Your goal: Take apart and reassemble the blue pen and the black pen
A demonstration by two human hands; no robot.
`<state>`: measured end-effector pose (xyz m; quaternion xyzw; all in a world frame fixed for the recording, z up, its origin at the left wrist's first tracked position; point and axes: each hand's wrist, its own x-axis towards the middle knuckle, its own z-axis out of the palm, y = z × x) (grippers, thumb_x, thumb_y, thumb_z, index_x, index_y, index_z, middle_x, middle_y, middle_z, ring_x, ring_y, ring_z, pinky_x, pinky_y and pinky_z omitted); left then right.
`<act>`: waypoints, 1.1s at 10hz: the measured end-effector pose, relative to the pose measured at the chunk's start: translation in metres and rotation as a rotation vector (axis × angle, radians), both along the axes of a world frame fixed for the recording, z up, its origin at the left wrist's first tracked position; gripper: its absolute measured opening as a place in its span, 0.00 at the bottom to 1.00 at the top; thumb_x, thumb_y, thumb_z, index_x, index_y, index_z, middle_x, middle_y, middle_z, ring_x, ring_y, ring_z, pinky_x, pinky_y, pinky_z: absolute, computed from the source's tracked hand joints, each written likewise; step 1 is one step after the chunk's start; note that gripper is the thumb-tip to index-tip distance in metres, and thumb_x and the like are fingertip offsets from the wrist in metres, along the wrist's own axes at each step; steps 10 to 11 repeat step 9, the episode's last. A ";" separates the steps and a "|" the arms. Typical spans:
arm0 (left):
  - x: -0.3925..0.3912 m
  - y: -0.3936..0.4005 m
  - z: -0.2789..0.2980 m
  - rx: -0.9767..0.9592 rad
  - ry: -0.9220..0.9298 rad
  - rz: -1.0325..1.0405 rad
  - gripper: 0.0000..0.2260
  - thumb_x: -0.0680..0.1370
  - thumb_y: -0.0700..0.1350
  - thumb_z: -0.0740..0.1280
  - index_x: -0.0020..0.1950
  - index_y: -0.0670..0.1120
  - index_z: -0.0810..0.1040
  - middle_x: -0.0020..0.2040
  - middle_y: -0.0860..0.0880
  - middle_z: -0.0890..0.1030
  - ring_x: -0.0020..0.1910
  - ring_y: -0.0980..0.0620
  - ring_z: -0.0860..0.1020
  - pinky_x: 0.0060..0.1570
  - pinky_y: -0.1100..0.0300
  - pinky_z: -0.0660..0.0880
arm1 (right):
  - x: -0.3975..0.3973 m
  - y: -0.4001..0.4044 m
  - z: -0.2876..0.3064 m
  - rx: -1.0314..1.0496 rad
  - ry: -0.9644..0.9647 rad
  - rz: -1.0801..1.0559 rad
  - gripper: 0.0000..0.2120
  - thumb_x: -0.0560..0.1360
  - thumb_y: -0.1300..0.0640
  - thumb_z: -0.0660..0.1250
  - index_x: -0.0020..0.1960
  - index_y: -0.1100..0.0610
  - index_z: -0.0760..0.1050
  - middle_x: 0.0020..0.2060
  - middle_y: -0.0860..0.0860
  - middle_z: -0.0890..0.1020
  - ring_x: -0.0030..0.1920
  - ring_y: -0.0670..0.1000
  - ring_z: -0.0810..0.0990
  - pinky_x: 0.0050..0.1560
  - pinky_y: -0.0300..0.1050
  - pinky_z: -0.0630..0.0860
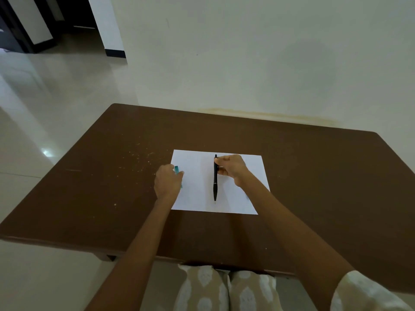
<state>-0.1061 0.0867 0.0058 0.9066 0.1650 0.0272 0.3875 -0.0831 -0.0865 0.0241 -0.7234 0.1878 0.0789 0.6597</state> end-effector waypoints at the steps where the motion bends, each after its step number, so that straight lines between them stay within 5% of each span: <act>1: 0.012 -0.001 0.002 0.048 0.032 -0.022 0.18 0.75 0.45 0.68 0.61 0.37 0.75 0.59 0.41 0.78 0.57 0.44 0.78 0.54 0.56 0.74 | 0.004 0.006 -0.007 -0.110 0.014 0.021 0.12 0.75 0.63 0.66 0.56 0.69 0.77 0.50 0.61 0.81 0.44 0.53 0.79 0.49 0.45 0.80; 2: 0.017 -0.002 0.002 0.052 0.030 -0.081 0.17 0.75 0.42 0.68 0.62 0.38 0.76 0.60 0.40 0.79 0.57 0.44 0.78 0.57 0.55 0.74 | 0.008 0.007 -0.008 -0.210 0.000 0.029 0.11 0.75 0.62 0.67 0.54 0.69 0.78 0.44 0.57 0.79 0.36 0.49 0.77 0.40 0.40 0.79; 4: 0.017 -0.004 -0.001 0.034 0.006 -0.098 0.16 0.75 0.43 0.68 0.61 0.39 0.77 0.59 0.41 0.79 0.57 0.44 0.78 0.58 0.55 0.74 | 0.012 0.009 -0.013 -0.353 -0.024 0.014 0.08 0.74 0.63 0.68 0.50 0.67 0.81 0.47 0.61 0.83 0.40 0.54 0.80 0.54 0.53 0.79; 7: 0.015 -0.003 0.001 -0.017 0.010 -0.087 0.17 0.75 0.43 0.68 0.62 0.38 0.76 0.60 0.40 0.79 0.57 0.44 0.78 0.58 0.55 0.74 | 0.005 0.011 -0.012 -0.361 -0.046 -0.036 0.10 0.74 0.61 0.68 0.52 0.66 0.80 0.49 0.61 0.83 0.40 0.52 0.79 0.55 0.50 0.79; 9: -0.007 0.001 0.008 0.123 -0.092 -0.124 0.18 0.79 0.46 0.62 0.66 0.41 0.72 0.64 0.42 0.73 0.60 0.46 0.75 0.56 0.57 0.74 | -0.016 0.004 -0.001 -0.402 -0.088 -0.091 0.14 0.76 0.52 0.66 0.46 0.63 0.79 0.39 0.57 0.80 0.38 0.51 0.77 0.53 0.50 0.78; 11: -0.007 0.001 0.008 0.123 -0.092 -0.124 0.18 0.79 0.46 0.62 0.66 0.41 0.72 0.64 0.42 0.73 0.60 0.46 0.75 0.56 0.57 0.74 | -0.016 0.004 -0.001 -0.402 -0.088 -0.091 0.14 0.76 0.52 0.66 0.46 0.63 0.79 0.39 0.57 0.80 0.38 0.51 0.77 0.53 0.50 0.78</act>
